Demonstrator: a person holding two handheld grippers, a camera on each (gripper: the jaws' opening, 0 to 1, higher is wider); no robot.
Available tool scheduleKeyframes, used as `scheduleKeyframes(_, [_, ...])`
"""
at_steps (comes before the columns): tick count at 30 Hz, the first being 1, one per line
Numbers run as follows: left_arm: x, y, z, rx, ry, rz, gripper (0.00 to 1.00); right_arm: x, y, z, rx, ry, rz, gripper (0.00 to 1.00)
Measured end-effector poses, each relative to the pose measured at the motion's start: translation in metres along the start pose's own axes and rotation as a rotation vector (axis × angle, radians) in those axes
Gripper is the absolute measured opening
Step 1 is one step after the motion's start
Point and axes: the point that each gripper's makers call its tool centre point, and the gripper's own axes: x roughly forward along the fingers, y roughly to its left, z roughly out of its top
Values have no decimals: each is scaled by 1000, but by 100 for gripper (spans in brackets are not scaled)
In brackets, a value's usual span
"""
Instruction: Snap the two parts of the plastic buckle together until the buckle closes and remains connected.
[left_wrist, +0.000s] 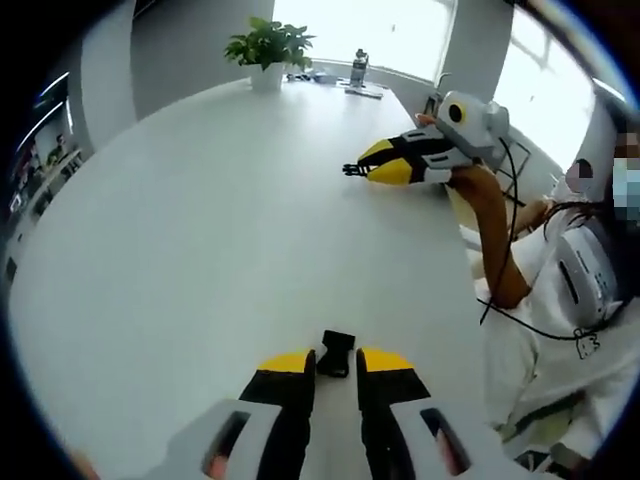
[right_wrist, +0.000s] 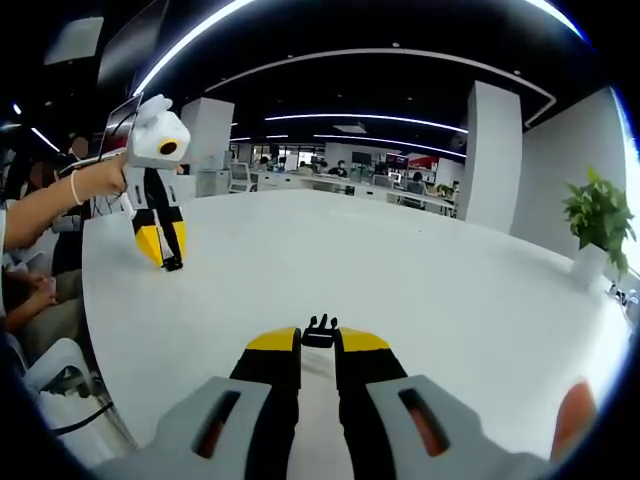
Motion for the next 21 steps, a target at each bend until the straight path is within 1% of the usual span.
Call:
scheduleKeyframes(5, [1,-2,1,17,-16,4,17,0,0,0,-1,1,0,13])
scheduleKeyframes(9, [0,-1,2,22,-39,2,19,1,0,-1,-1,2,0,13])
scheduleKeyframes(13, [-1,0,3,31,-56,22,20,1,0,-1,-2,2,0,13])
scheduleKeyframes(16, [-4,-2,5,23,-84,15,21,0,0,0,-1,1,1,13])
scheduleKeyframes(21, [-8,-2,6,27,-97,26,22,-1,1,1,-3,-2,1,13])
